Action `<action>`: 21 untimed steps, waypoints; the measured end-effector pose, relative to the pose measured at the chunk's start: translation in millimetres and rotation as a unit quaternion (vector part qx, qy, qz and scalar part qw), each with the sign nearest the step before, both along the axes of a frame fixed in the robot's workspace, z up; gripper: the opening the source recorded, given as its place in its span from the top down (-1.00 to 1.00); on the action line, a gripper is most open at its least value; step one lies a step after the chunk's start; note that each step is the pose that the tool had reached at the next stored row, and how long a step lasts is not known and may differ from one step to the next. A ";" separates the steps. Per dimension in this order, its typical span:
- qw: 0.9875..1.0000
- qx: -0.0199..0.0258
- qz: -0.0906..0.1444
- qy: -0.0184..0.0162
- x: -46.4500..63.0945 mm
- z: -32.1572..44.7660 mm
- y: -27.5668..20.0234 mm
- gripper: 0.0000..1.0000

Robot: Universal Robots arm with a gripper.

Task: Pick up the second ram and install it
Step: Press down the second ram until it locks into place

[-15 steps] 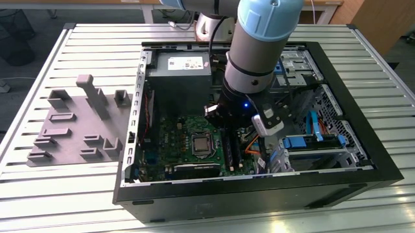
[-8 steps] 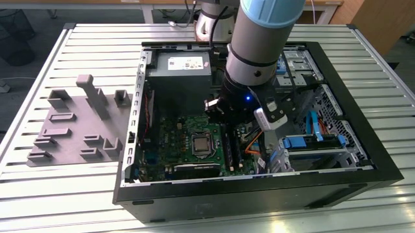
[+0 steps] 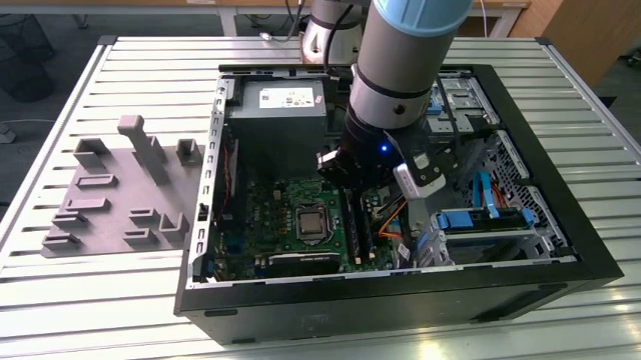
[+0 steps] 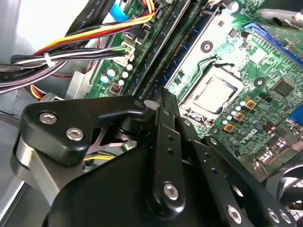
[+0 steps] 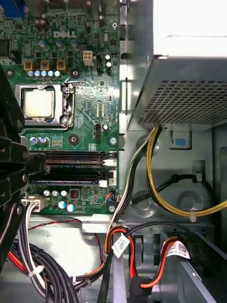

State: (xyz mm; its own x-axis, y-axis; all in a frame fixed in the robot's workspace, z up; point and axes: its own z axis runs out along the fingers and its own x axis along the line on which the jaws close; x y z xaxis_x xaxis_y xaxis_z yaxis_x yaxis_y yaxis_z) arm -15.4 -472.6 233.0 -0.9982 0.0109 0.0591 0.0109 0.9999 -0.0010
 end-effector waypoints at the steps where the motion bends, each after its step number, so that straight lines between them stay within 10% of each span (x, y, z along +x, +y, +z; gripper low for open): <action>1: 1.000 0.000 0.000 0.000 0.0 -0.8 0.0 0.79; 21: 1.000 0.000 0.000 0.000 0.0 -13.6 -0.8 0.79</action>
State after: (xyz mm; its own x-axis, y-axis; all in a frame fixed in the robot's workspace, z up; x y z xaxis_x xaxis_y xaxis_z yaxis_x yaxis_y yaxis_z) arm -15.4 -473.3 219.4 -0.9982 0.0110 0.0594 0.0109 0.9999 -0.0019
